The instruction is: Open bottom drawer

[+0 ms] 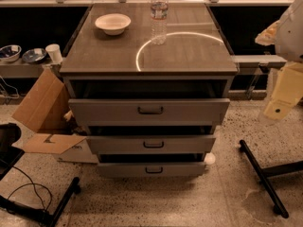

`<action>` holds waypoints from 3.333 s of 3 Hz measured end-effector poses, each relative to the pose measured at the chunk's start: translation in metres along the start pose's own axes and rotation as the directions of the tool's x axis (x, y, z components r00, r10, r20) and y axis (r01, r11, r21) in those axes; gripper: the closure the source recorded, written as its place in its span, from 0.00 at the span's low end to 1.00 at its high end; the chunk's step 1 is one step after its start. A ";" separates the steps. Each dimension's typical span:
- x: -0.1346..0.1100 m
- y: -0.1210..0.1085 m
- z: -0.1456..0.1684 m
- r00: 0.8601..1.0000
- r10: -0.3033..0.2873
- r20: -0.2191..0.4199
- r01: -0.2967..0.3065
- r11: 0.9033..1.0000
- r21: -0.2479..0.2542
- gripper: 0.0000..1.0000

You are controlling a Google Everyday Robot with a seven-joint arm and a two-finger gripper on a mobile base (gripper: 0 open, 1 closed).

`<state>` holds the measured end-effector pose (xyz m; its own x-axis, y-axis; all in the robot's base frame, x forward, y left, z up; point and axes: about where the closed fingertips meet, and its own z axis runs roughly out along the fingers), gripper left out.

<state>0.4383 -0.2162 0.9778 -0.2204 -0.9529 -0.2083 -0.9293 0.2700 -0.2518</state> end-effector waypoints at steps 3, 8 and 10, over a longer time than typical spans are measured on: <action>-0.015 0.038 0.067 1.000 0.009 0.014 -0.008 1.000 -0.027 0.00; 0.017 0.122 0.397 0.985 -0.010 -0.174 -0.023 0.982 -0.185 0.00; 0.010 0.140 0.518 0.990 -0.010 -0.142 -0.024 0.973 -0.231 0.00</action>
Offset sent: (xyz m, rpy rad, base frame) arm -0.0065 0.0332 -0.0933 0.0296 0.0960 0.0278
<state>0.4590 -0.1167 0.4505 -0.2514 -0.9654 -0.0691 -0.9671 0.2534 -0.0217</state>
